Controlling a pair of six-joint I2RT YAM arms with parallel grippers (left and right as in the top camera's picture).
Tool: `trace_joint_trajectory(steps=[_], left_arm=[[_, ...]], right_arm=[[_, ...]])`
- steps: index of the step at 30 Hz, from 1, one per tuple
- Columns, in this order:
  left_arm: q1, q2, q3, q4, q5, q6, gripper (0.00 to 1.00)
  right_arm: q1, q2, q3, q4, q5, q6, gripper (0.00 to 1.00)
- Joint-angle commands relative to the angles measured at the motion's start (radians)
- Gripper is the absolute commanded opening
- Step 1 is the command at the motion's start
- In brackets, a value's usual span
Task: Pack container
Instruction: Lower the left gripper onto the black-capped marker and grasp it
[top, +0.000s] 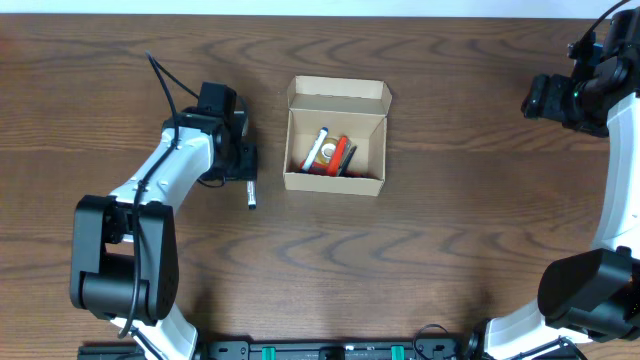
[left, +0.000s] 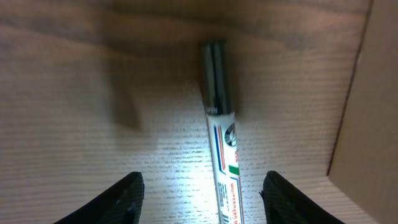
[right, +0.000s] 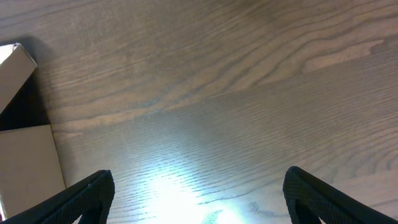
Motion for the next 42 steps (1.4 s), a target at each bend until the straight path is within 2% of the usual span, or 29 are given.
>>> trace_joint_trajectory(steps=[1,14,33,39,42], left_arm=[[-0.01,-0.014,-0.018,0.018,0.014,-0.023,0.6],[-0.091,-0.011,-0.043,0.083,-0.047,-0.06,0.6],[-0.092,-0.01,-0.129,0.146,-0.065,-0.07,0.61],[-0.091,-0.009,-0.13,0.153,-0.065,-0.07,0.49],[-0.091,-0.01,-0.13,0.153,-0.064,-0.07,0.33]], right_arm=[[0.0,-0.007,-0.005,-0.002,-0.008,-0.015,0.86],[0.0,-0.007,-0.005,-0.002,-0.026,-0.016,0.86],[0.0,-0.007,-0.004,-0.013,-0.026,-0.023,0.86],[0.0,-0.007,-0.004,-0.014,-0.026,-0.023,0.86],[0.0,-0.007,-0.005,-0.017,-0.026,-0.023,0.86]])
